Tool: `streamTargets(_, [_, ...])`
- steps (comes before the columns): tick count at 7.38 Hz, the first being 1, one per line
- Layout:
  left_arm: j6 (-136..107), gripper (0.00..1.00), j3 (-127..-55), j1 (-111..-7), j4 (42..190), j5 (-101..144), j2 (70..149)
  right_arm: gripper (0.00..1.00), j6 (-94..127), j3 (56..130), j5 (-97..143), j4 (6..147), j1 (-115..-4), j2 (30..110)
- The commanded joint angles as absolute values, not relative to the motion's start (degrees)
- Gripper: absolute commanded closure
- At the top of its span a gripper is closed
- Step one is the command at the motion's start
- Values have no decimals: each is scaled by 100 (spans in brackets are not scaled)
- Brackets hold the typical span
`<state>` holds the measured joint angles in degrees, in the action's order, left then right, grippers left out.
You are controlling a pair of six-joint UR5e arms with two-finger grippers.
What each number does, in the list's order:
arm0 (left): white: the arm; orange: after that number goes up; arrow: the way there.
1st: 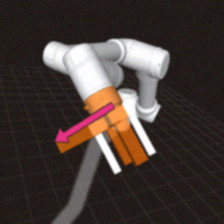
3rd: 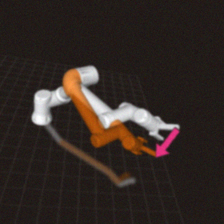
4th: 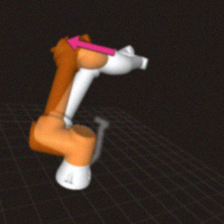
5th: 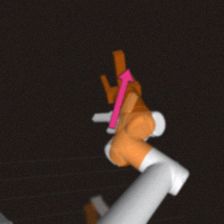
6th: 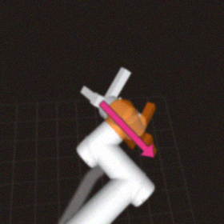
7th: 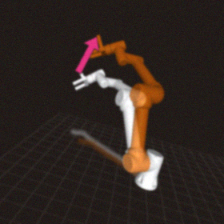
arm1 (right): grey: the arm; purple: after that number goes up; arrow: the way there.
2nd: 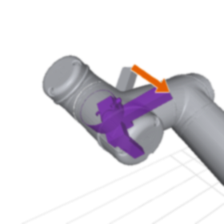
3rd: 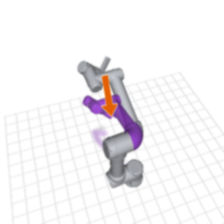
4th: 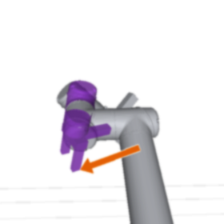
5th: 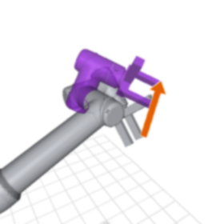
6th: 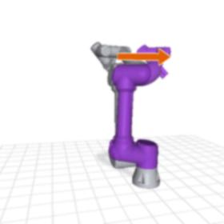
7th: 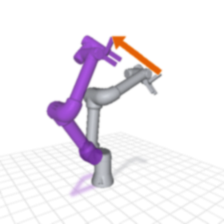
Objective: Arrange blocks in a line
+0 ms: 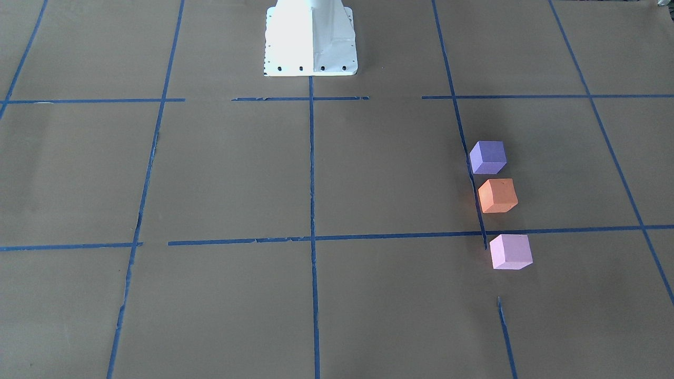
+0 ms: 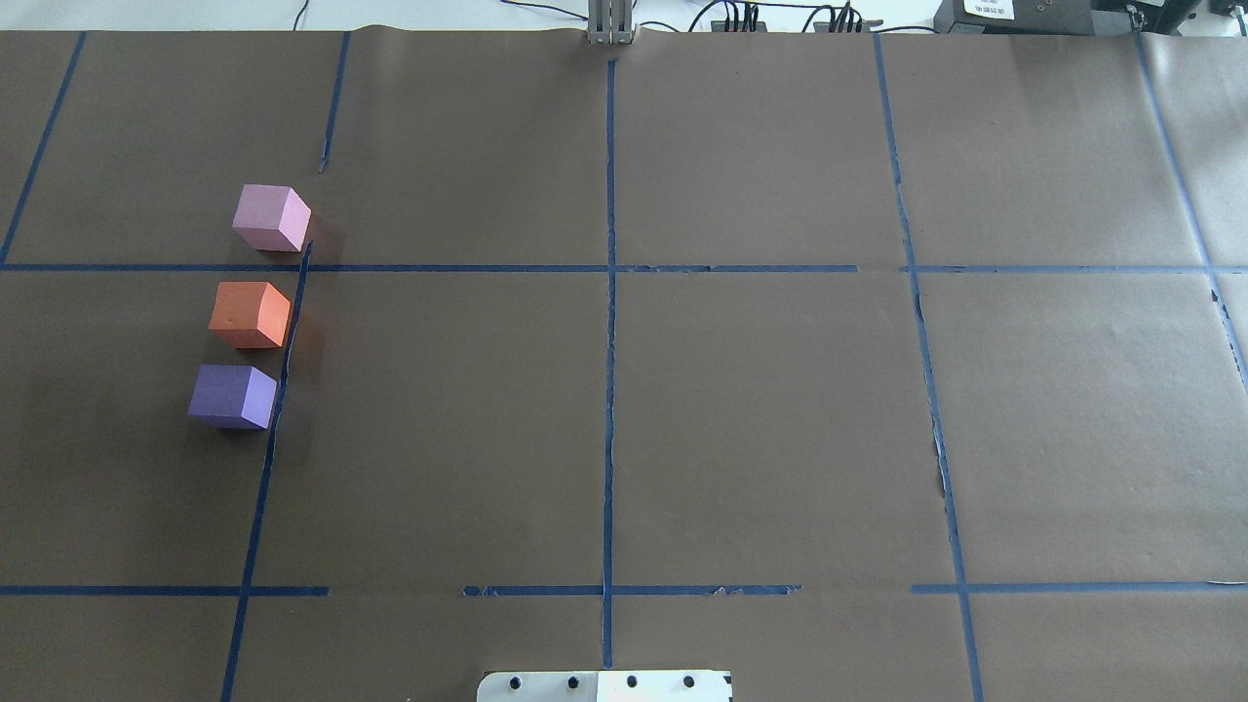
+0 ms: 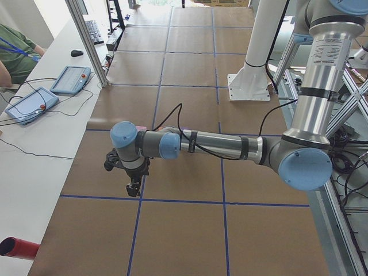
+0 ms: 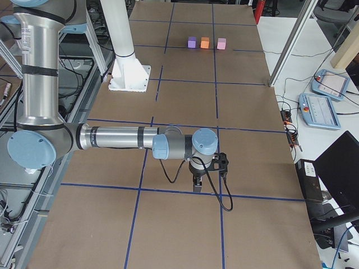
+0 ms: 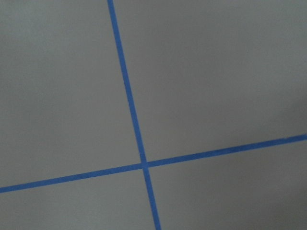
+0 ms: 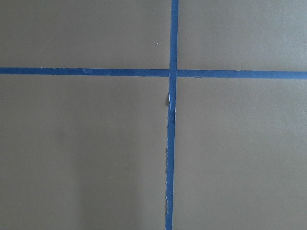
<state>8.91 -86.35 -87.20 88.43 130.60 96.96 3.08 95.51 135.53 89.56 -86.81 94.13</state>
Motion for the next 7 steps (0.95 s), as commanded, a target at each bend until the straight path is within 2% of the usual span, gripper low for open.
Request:
streamTargets(1, [932,0,-8622,-8754,8956,13061,9536,0,308,9554,13553,8956,-8684,9413])
streamTargets(7, [897,0,-8631,-9044,8736,13060,9501,0,308,9554,13553,8956,-8684,9413])
